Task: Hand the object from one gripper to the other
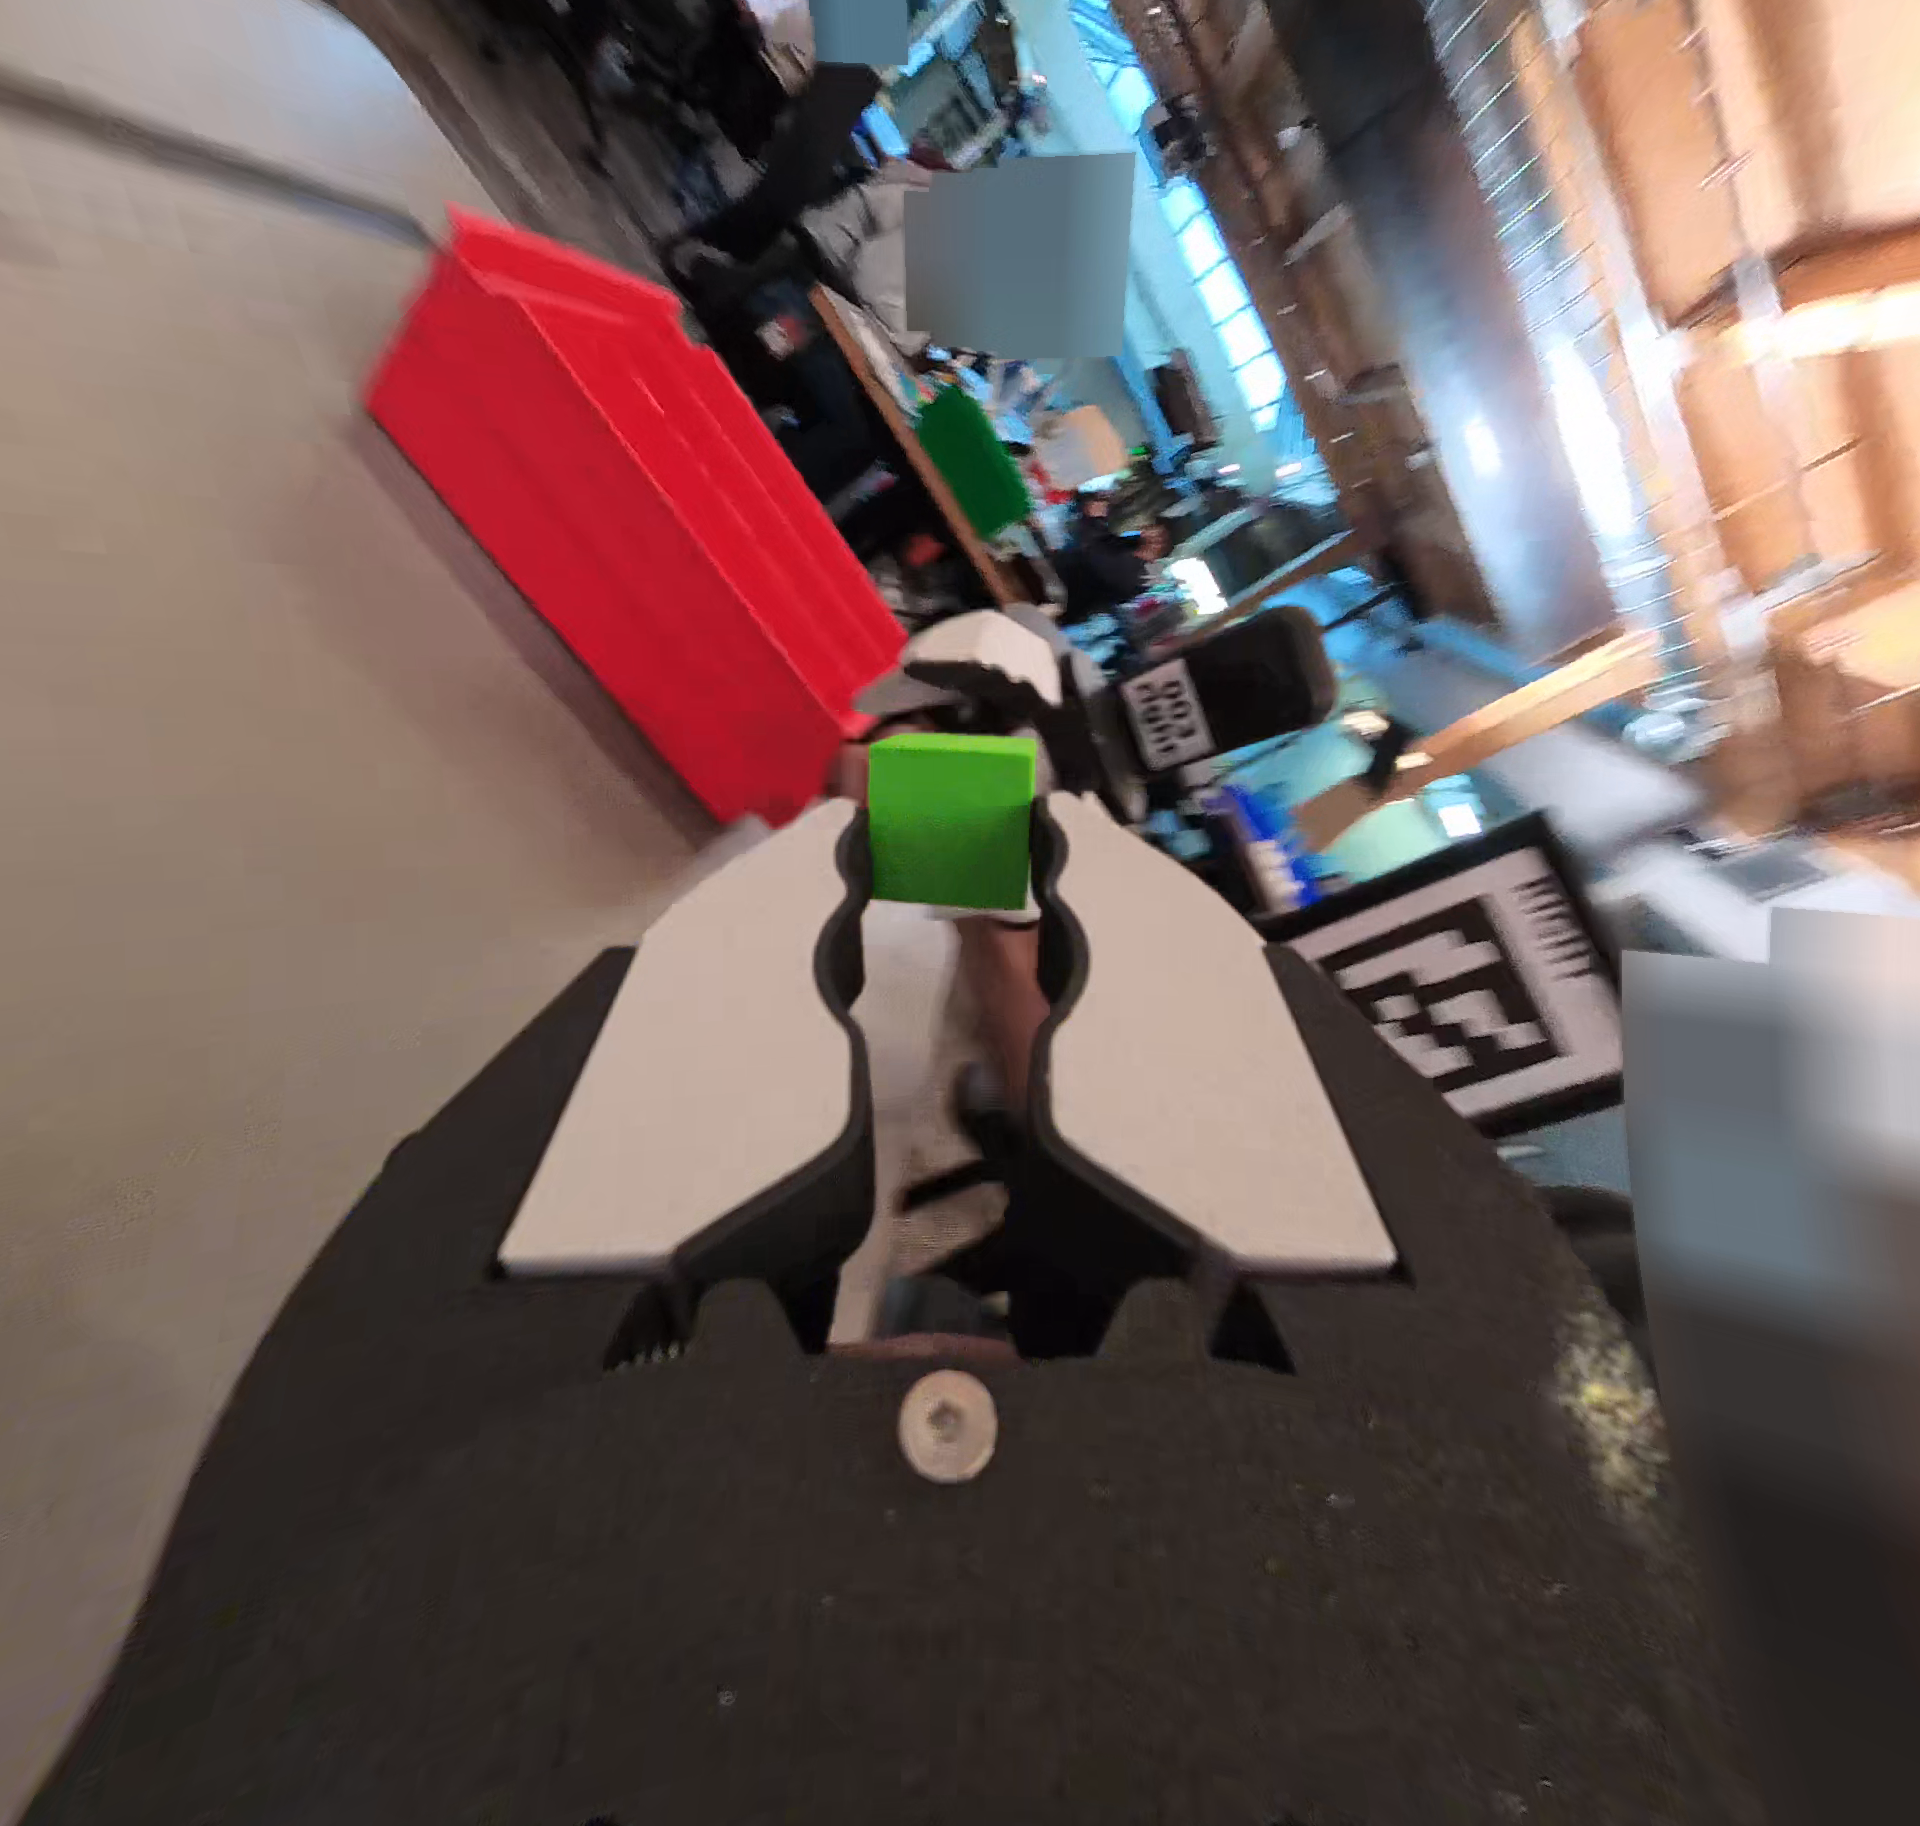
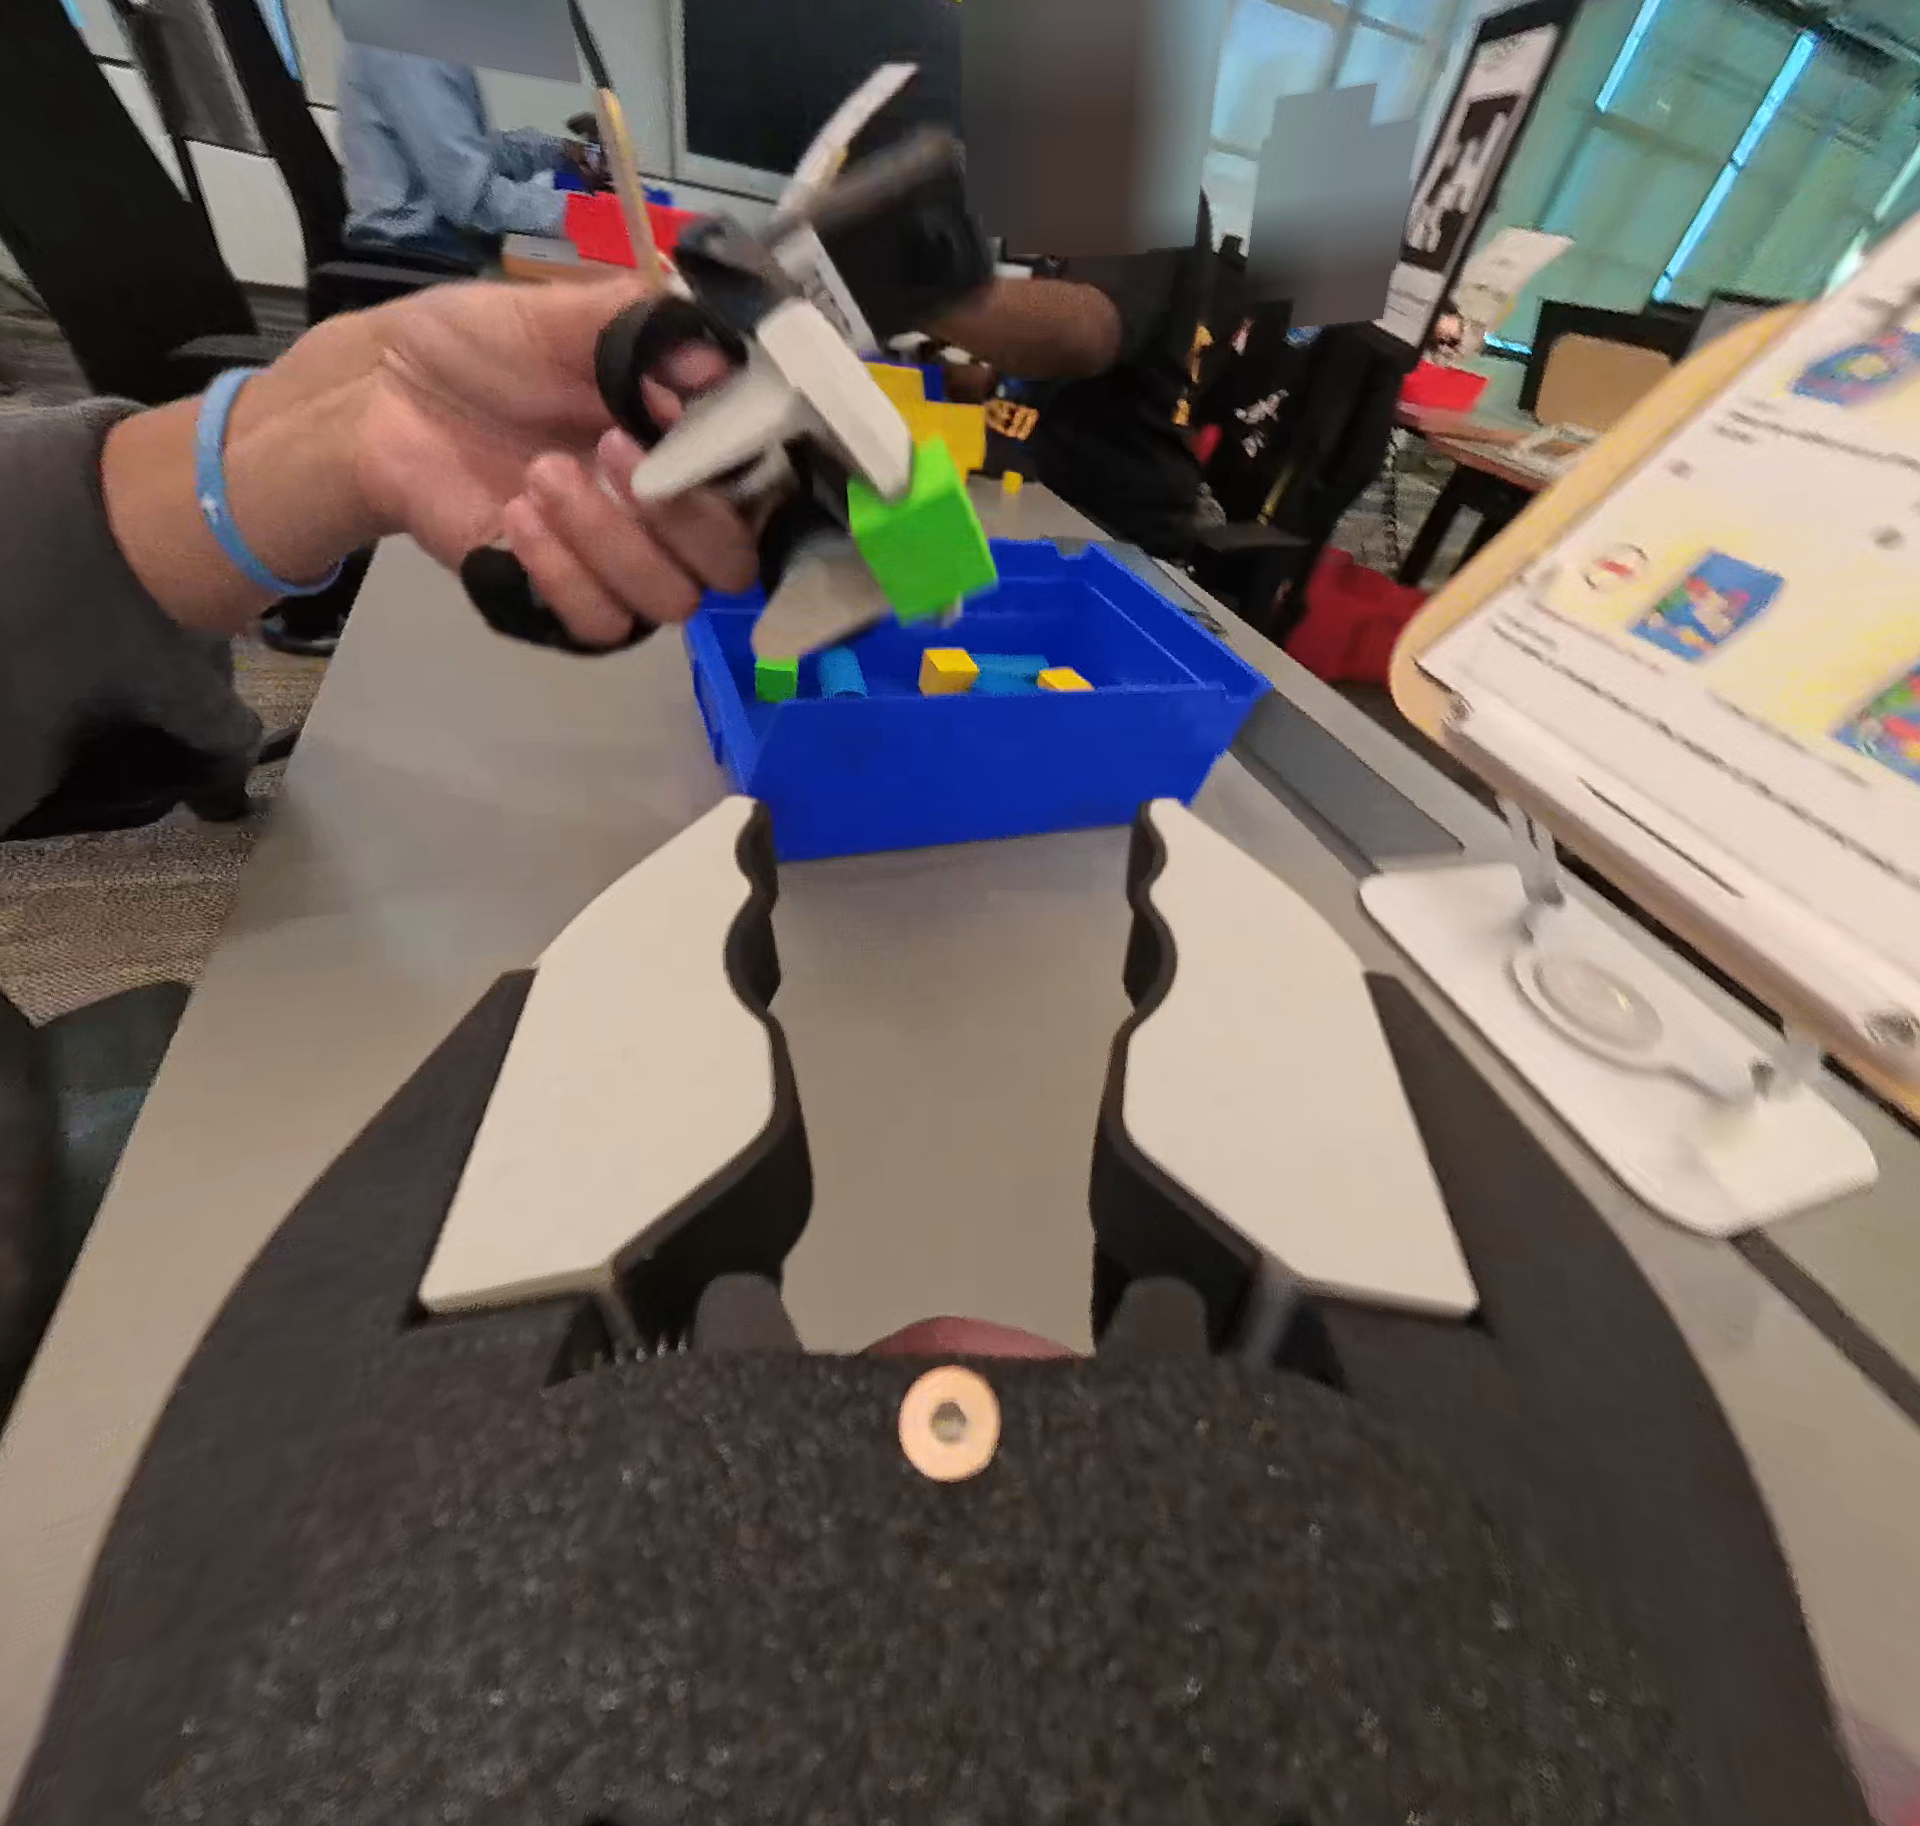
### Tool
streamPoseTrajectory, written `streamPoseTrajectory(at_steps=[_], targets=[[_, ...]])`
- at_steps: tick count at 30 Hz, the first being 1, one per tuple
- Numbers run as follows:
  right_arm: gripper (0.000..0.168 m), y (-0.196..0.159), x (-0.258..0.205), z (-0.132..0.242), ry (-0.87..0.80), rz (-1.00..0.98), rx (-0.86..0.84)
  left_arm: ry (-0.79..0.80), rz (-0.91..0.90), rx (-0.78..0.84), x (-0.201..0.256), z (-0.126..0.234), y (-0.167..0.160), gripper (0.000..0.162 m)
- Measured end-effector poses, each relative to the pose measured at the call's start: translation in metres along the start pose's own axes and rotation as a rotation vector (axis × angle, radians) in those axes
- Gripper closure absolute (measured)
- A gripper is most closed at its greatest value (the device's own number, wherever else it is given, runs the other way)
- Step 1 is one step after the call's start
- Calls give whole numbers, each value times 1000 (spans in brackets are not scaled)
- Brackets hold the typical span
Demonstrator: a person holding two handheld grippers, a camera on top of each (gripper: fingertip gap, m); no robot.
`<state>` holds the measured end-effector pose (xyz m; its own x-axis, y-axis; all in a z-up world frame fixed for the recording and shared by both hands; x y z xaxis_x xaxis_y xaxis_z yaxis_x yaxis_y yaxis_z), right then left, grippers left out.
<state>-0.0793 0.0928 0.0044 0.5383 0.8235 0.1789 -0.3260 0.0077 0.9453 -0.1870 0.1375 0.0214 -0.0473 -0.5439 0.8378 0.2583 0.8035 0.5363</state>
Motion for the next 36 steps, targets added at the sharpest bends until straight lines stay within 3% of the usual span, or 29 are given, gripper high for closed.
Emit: streamPoseTrajectory(at_steps=[4,10,12,17,18,20,26,28,31,34,36], targets=[[112,12,-5,-34,26,28,57,-288,270,92,-7,-13,-3,134],[116,15,-6,-48,0,93,18,-283,306,35,-18,-31,-16,134],[140,10,-6,-48,1,108,-17,-283,312,25,-17,-35,-18,134],[140,13,-4,-39,-33,119,-21,-310,245,5,-8,-35,-25,133],[140,16,-3,-34,-42,121,-12,-313,216,10,-5,-30,-31,124],[140,21,3,-20,-65,116,-6,-238,145,25,-10,-21,-56,109],[140,28,72,80,-357,43,-114,126,-95,-72,-41,-5,-166,116],[140,11,101,118,-415,-95,-205,112,-104,-88,-33,-4,-175,118],[140,-46,127,157,-435,-377,-410,128,-162,-89,-26,-5,-171,120],[140,-122,133,178,-440,-654,-713,212,-203,-185,-37,-11,-182,119],[140,-161,128,181,-425,-733,-911,218,-199,-206,-38,-15,-185,119]])
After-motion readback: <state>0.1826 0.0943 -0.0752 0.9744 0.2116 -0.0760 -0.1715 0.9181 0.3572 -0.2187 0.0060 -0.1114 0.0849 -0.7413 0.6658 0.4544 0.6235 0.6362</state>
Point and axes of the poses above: each gripper's, where its closed fingertips meet, z back along the fingers, y out of its top, x = y × z across the jaws, the point moved 3 cm from there along z, back along the fingers, and after that the axes turned 10 degrees about -x, right-handed, at the moved point
